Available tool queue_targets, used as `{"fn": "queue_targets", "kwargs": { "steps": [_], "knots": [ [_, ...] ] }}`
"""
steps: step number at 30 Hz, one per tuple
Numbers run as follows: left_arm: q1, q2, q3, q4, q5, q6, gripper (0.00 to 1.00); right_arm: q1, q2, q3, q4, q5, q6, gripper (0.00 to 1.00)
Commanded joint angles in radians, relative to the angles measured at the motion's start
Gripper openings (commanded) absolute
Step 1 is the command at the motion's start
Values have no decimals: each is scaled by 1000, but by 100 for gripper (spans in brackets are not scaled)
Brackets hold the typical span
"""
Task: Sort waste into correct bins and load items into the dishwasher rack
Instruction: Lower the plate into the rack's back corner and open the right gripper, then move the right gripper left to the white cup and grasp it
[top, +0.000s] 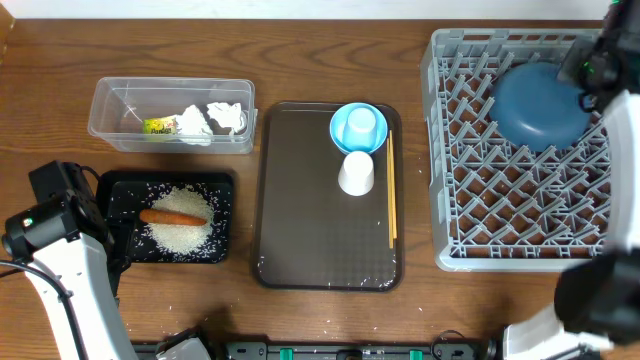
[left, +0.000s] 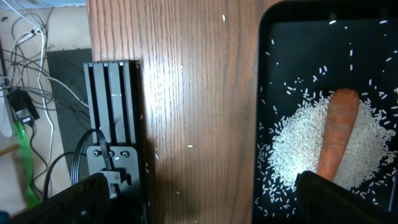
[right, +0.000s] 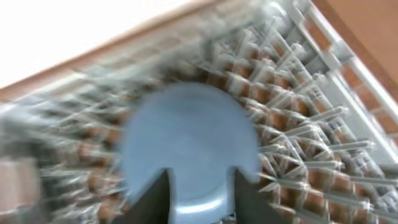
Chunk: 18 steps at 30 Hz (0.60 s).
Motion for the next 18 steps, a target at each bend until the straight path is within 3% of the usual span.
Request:
{"fn": "queue_targets", "kwargs": {
  "steps": [1,2,5,8,13,18],
  "knots": [
    [6,5,1,-6,-6,1,98,40,-147,6,-5,-351,-6,86],
    [6,5,1,-6,-6,1,98,50,-176,6,-4,-491,-6,99],
    [6,5,1,-6,-6,1,98,92,-218,6,10,-753,-18,99],
    [6,5,1,-6,-6,1,98,169,-224,6,-16,-804,-20,99],
    [6,5,1,-6,-6,1,98,356,-188,6,-139,-552,-21,99],
    [6,5,1,-6,-6,1,98,561,-96,6,-227,-222,85,99]
  ]
}}
